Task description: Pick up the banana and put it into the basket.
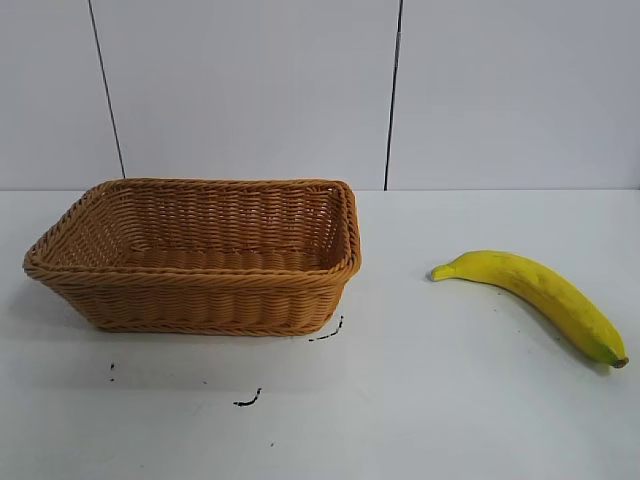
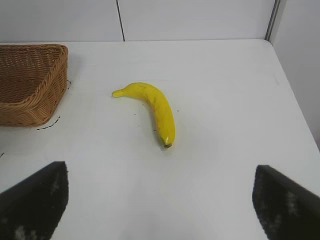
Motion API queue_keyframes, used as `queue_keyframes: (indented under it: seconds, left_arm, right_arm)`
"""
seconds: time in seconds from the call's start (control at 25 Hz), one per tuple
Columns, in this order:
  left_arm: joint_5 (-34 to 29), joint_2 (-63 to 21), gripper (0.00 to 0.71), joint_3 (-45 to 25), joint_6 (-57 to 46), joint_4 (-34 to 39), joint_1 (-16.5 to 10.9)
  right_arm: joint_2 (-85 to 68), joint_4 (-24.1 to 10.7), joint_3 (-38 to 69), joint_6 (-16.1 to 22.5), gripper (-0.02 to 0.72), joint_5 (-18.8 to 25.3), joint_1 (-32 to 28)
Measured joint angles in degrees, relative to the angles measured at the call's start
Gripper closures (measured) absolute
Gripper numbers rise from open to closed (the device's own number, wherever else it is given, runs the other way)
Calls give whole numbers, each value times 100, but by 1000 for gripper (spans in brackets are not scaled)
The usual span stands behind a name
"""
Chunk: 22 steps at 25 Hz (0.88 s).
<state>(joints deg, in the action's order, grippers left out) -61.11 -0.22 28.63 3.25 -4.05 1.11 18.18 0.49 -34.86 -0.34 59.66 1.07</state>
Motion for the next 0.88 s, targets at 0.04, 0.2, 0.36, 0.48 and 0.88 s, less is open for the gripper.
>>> queue_keyframes:
  seconds: [0.04,0.2,0.36,0.48,0.88]
  left_arm:
    - [0,0,17,0,0,0,0]
    - [0,0,17,0,0,0,0]
    - [0,0,17,0,0,0,0]
    - [0,0,17,0,0,0,0]
    - [0,0,17,0,0,0,0]
  right_arm:
    - [337,0,-137,34,13,38,0]
    - [1633,0,-686,34,13,167,0]
    - [2899,0,-1230,64,13,232,0]
    - [3794,0,-1623,34,13,248,0]
    - [6499,7,-3009,-716,13,506,0]
